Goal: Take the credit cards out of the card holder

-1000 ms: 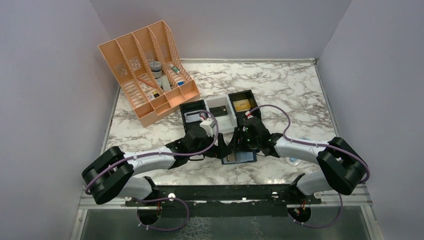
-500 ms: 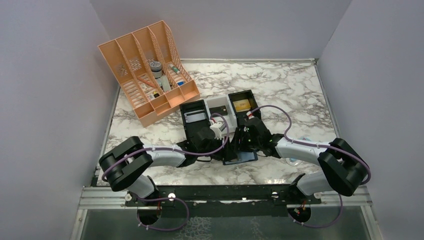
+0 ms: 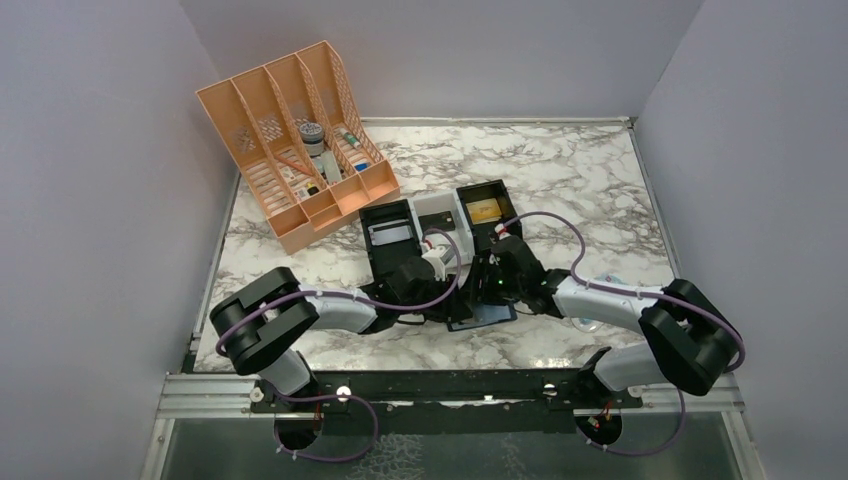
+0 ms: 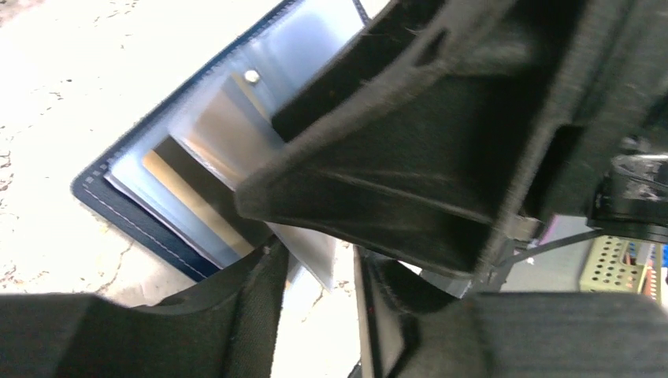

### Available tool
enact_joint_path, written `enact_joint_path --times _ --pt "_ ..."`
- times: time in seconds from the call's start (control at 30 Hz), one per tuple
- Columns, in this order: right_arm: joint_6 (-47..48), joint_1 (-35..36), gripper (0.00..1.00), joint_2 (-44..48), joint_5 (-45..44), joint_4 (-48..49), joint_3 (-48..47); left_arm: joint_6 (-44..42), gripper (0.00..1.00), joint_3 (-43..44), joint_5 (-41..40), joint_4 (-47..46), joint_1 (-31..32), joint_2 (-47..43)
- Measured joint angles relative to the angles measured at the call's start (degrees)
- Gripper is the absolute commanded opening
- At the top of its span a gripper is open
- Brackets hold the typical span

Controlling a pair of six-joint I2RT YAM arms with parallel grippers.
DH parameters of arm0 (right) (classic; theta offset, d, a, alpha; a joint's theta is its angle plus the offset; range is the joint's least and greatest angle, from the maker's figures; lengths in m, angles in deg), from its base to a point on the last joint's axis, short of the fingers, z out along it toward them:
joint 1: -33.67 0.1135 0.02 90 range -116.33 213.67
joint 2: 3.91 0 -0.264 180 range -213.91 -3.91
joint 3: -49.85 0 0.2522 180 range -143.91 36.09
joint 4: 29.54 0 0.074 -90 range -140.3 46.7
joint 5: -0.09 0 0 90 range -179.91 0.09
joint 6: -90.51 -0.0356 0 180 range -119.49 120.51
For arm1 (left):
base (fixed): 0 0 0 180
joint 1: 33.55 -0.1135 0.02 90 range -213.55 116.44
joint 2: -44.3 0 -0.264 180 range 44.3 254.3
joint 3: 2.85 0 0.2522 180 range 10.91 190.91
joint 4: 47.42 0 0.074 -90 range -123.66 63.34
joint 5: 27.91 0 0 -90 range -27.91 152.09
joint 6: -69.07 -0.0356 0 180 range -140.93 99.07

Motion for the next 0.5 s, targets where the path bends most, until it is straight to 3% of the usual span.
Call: enact_joint_path --times 0.27,0.5 --pt "-0.2 -0.9 0.61 6.4 0.0 -2.1 2.4 -0.2 0.37 1.6 -0.9 -0.1 0.4 2.6" --pt "0.5 -5.2 0.62 10.6 -2.1 -7.9 0.9 -0.9 0.45 5.7 -0.8 -0.9 0.7 5.9"
